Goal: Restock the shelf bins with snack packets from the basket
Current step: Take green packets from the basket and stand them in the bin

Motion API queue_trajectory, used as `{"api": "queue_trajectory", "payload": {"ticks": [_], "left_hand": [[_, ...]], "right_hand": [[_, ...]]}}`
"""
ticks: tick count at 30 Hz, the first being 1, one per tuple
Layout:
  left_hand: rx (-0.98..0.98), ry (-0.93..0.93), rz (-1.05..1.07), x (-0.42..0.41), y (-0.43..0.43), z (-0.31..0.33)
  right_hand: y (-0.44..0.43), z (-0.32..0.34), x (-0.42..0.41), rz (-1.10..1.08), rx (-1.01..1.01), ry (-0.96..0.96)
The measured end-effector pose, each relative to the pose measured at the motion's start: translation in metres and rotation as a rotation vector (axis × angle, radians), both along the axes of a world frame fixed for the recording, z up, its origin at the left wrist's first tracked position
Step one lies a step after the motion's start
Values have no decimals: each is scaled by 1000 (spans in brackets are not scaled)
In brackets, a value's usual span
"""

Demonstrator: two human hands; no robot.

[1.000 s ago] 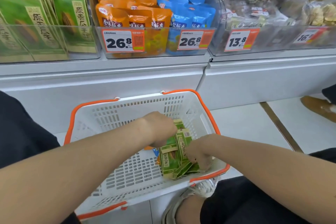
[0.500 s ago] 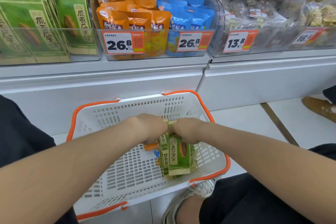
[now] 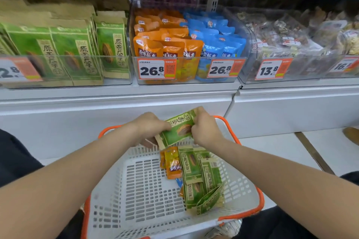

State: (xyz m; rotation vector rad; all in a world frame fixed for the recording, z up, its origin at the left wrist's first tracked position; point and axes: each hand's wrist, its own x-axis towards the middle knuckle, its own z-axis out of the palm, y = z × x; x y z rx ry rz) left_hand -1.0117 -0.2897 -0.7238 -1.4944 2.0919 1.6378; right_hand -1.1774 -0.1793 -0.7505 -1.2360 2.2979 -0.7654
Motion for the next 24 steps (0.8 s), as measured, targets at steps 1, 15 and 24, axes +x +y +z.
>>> {"api": "queue_trajectory", "payload": {"ticks": [1, 15, 24], "left_hand": [[18, 114, 126, 2, -4, -2], [-545, 486, 253, 18, -5, 29], [-793, 430, 213, 33, -21, 63]], "right_hand": [[-1, 3, 5, -59, -37, -144], [-16, 23, 78, 46, 30, -345], [-50, 51, 106, 247, -334, -634]]}}
